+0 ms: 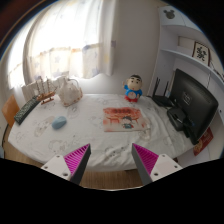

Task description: Arrange mouse

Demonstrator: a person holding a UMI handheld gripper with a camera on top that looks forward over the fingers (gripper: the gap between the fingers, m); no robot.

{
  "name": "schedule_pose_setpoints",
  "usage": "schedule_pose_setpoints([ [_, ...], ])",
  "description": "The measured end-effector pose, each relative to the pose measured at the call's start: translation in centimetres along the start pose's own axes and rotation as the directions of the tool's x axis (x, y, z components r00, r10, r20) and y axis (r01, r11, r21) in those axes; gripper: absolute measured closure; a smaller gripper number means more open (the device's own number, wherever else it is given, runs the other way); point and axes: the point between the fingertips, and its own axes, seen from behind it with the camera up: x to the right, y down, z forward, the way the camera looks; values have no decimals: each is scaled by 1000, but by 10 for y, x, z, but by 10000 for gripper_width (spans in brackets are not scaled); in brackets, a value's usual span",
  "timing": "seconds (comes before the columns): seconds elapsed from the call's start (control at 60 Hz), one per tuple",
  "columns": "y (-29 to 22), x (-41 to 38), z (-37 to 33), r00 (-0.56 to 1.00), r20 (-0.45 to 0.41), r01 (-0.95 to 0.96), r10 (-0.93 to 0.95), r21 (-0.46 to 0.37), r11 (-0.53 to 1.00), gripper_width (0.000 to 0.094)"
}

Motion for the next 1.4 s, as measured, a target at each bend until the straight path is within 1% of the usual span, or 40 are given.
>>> schedule_pose_setpoints([
  [0.133, 6, -55, 13, 998, 65, 1, 1, -33, 999, 80],
  [0.15, 8, -48, 4, 997, 73, 4, -1, -33, 999, 80],
  [0.167, 8, -68, 12, 997, 78, 3, 0, -35, 999, 80],
  [0.233, 9, -102, 16, 994, 106, 16, -12, -40, 999, 80],
  [0.35, 6, -152, 21, 991, 127, 38, -34, -31, 999, 81],
  [0.483, 2, -218, 28, 984, 171, 53, -48, -27, 998, 84],
  [0.583, -2, -262, 35, 979, 195, 64, -61, -8, 998, 84],
  [0.75, -7, -308, 67, 982, 189, 29, -31, 14, 999, 83],
  [0.867, -9, -326, 100, 984, 175, 6, -17, 62, 998, 83],
  [0.95, -8, -332, 126, 987, 160, 0, -12, 79, 997, 82],
  [1.217, 5, -331, 204, 992, 116, -46, 39, 53, 998, 84],
  [1.4, -10, -327, 238, 993, 112, -40, 32, 68, 997, 84],
])
